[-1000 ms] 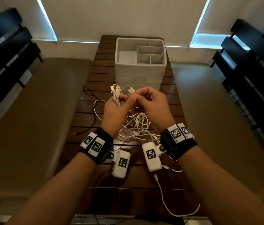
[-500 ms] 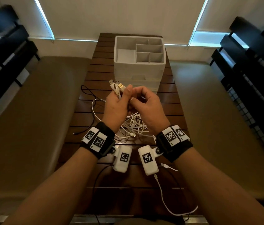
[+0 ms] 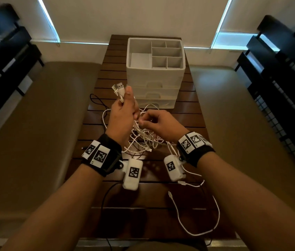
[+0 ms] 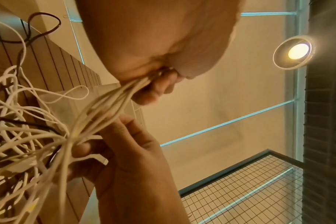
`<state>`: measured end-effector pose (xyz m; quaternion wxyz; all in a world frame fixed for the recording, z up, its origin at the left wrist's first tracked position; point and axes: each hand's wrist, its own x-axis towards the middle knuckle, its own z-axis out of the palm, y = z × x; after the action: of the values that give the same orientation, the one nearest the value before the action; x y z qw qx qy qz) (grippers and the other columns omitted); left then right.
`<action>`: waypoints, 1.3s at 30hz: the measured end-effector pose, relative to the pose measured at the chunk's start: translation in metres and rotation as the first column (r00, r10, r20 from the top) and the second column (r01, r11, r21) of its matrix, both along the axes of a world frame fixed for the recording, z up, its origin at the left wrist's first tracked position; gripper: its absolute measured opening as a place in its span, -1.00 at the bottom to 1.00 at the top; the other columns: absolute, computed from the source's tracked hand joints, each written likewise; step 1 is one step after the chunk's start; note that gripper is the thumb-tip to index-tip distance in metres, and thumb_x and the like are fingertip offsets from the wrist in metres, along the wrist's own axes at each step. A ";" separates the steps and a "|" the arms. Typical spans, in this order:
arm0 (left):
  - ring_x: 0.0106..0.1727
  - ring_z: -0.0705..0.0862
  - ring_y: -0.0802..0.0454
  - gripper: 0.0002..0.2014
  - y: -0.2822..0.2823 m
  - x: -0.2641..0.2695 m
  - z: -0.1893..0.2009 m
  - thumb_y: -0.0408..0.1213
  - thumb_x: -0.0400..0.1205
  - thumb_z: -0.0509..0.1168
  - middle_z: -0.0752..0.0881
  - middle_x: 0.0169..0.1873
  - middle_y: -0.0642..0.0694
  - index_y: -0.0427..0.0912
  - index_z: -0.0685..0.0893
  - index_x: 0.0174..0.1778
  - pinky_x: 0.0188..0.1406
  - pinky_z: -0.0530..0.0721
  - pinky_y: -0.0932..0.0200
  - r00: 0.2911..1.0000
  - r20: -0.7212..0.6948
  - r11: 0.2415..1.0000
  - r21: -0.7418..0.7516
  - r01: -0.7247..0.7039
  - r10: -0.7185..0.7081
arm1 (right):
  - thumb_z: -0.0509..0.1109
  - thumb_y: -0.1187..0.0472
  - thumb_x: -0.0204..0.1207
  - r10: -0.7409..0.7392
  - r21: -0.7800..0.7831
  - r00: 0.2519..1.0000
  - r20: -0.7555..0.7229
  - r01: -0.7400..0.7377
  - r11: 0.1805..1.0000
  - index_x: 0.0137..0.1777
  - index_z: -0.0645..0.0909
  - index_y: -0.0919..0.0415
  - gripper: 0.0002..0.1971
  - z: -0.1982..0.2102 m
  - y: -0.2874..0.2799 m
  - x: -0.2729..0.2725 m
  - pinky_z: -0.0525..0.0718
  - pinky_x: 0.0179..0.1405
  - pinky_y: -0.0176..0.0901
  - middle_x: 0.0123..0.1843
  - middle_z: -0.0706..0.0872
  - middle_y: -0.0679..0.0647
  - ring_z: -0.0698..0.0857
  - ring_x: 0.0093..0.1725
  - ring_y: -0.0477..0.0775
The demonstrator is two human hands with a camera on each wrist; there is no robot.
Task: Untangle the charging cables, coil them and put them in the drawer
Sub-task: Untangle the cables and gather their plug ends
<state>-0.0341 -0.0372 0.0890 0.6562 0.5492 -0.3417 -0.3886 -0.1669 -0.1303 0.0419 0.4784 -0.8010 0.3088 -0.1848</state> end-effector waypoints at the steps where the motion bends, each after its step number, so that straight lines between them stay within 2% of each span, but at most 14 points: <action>1: -0.49 0.25 0.00 -0.47 0.001 0.000 0.002 0.18 0.86 0.10 0.28 -0.50 -0.06 -0.03 0.35 -0.40 -0.49 0.33 0.08 0.999 -0.040 1.000 -0.003 -0.012 0.012 | 0.53 0.10 0.65 0.012 -0.058 0.999 -0.034 -0.013 0.998 -0.03 0.75 0.13 -0.89 -0.002 -0.004 0.003 0.65 -0.28 -0.29 -0.11 0.75 -0.02 0.65 -0.29 -0.25; 4: -0.56 0.16 0.10 -0.52 0.005 -0.002 0.010 0.06 0.86 0.20 0.24 -0.54 0.02 -0.01 0.34 -0.38 -0.61 0.17 0.20 0.994 -0.102 0.999 -0.028 -0.032 0.029 | 0.52 0.13 0.64 0.005 -0.297 0.971 -0.240 -0.078 0.952 -0.05 0.75 0.11 -0.92 -0.018 -0.012 0.012 0.55 -0.21 -0.25 -0.14 0.59 -0.11 0.61 -0.21 -0.15; 9: -0.65 0.16 0.14 -0.57 0.019 0.006 0.028 -0.19 0.83 0.31 0.23 -0.57 0.04 0.02 0.39 -0.37 -0.71 0.14 0.26 0.990 -0.130 0.992 -0.125 0.034 -0.050 | 0.46 0.09 0.71 -0.152 -0.155 0.930 -0.334 0.105 0.982 -0.04 0.78 0.06 -0.88 -0.041 -0.030 -0.004 0.55 -0.22 -0.20 -0.30 0.69 -0.13 0.63 -0.37 -0.16; 11: -0.66 0.14 0.12 -0.52 0.024 0.008 0.024 -0.12 0.85 0.28 0.22 -0.59 0.03 0.05 0.38 -0.43 -0.69 0.11 0.26 0.987 -0.137 0.995 -0.076 0.069 -0.079 | 0.44 0.08 0.73 -0.214 -0.154 0.943 -0.256 0.178 0.972 0.05 0.82 0.10 -0.85 -0.023 -0.036 -0.005 0.55 -0.30 -0.29 -0.32 0.68 -0.14 0.61 -0.42 -0.25; 13: -0.65 0.13 0.10 -0.49 0.029 0.007 0.014 -0.05 0.85 0.26 0.22 -0.59 0.02 0.04 0.34 -0.45 -0.67 0.11 0.26 0.988 -0.128 0.997 -0.006 0.082 -0.082 | 0.44 0.14 0.73 -0.260 -0.099 0.964 -0.051 0.254 0.962 0.10 0.84 0.20 -0.82 0.012 -0.037 0.004 0.53 -0.40 -0.44 -0.29 0.73 -0.12 0.62 -0.46 -0.33; 16: -0.65 0.13 0.09 -0.48 0.031 0.004 0.002 -0.02 0.85 0.26 0.21 -0.59 0.01 0.01 0.30 -0.44 -0.66 0.15 0.31 0.991 -0.128 0.997 0.066 0.051 -0.042 | 0.43 0.19 0.74 -0.261 -0.003 0.927 0.271 0.272 0.962 0.12 0.83 0.24 -0.83 0.062 -0.035 0.016 0.54 -0.53 -0.31 -0.31 0.77 0.04 0.59 -0.50 -0.13; 18: -0.65 0.14 0.09 -0.48 0.030 0.003 0.000 -0.02 0.84 0.26 0.22 -0.59 0.00 0.00 0.29 -0.44 -0.65 0.16 0.32 0.993 -0.115 0.995 0.094 0.031 -0.021 | 0.40 0.15 0.76 -0.203 -0.014 0.956 0.211 0.211 0.977 0.14 0.80 0.24 -0.81 0.068 -0.033 0.018 0.62 -0.53 -0.12 -0.24 0.80 0.21 0.61 -0.50 0.09; 21: -0.62 0.14 0.09 -0.51 0.034 0.004 0.001 -0.04 0.84 0.26 0.21 -0.54 -0.02 0.01 0.31 -0.41 -0.65 0.15 0.30 0.996 -0.078 0.994 0.103 0.044 -0.036 | 0.37 0.16 0.78 -0.186 -0.069 0.982 0.027 0.187 0.980 0.13 0.79 0.23 -0.80 0.067 -0.032 0.013 0.76 -0.39 -0.03 -0.16 0.83 0.20 0.73 -0.43 0.11; 25: -0.59 0.16 0.08 -0.53 0.035 0.006 -0.002 -0.06 0.85 0.27 0.22 -0.54 0.00 0.00 0.32 -0.38 -0.64 0.18 0.29 0.998 -0.017 0.985 0.161 0.068 -0.066 | 0.42 0.15 0.74 -0.172 0.019 0.954 0.244 0.173 0.985 0.16 0.74 0.29 -0.80 0.088 -0.037 0.005 0.77 -0.48 -0.05 -0.10 0.86 0.22 0.75 -0.43 0.16; 29: -0.63 0.19 0.10 -0.52 0.034 0.001 -0.003 -0.07 0.84 0.27 0.24 -0.58 0.02 -0.01 0.29 -0.39 -0.64 0.21 0.29 0.996 0.027 0.983 0.171 0.073 -0.079 | 0.34 0.07 0.79 -0.249 0.147 0.968 -0.036 0.251 0.957 0.10 0.69 0.24 -0.77 0.068 -0.039 0.000 0.70 -0.48 -0.07 -0.18 0.87 0.21 0.77 -0.50 0.12; 34: -0.63 0.33 0.15 -0.48 0.027 0.004 -0.014 -0.02 0.82 0.31 0.38 -0.62 0.13 0.02 0.46 -0.50 -0.54 0.32 0.20 0.991 0.130 0.984 0.179 -0.002 -0.022 | 0.43 0.24 0.72 -0.304 -0.157 0.895 0.327 0.368 0.916 0.10 0.72 0.22 -0.92 0.098 -0.031 0.011 0.76 -0.49 -0.19 -0.07 0.84 0.07 0.82 -0.40 -0.02; 35: -0.62 0.36 0.16 -0.47 0.024 0.003 -0.014 -0.01 0.81 0.32 0.42 -0.63 0.15 0.04 0.50 -0.53 -0.51 0.35 0.17 0.989 0.149 0.983 0.181 -0.015 -0.012 | 0.43 0.21 0.72 -0.302 -0.209 0.896 0.325 0.379 0.901 0.09 0.72 0.21 -0.92 0.098 -0.030 0.013 0.78 -0.47 -0.17 -0.07 0.84 0.05 0.82 -0.37 -0.07; 37: -0.57 0.41 0.13 -0.47 0.022 0.003 -0.017 0.02 0.79 0.35 0.46 -0.62 0.15 0.06 0.51 -0.55 -0.43 0.45 0.10 0.978 0.207 0.981 0.186 -0.044 0.005 | 0.39 0.08 0.76 -0.398 -0.231 0.909 0.123 0.417 0.879 0.06 0.70 0.21 -0.81 0.084 -0.033 0.014 0.86 -0.35 -0.01 -0.12 0.85 0.08 0.83 -0.33 -0.04; 39: -0.44 0.54 0.12 -0.59 0.025 0.006 -0.022 0.07 0.74 0.41 0.56 -0.51 0.13 -0.02 0.60 -0.39 -0.30 0.61 0.01 0.957 0.287 0.983 0.158 -0.092 0.043 | 0.31 0.01 0.80 -0.424 0.004 0.903 -0.073 0.426 0.905 0.13 0.67 0.28 -0.69 0.077 -0.035 0.009 0.86 -0.38 0.09 -0.09 0.87 0.24 0.81 -0.40 0.09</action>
<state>-0.0283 -0.0122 0.0665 0.5645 0.6642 -0.3784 -0.3115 -0.1580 -0.1655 0.1185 0.4234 -0.7157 0.4944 -0.2531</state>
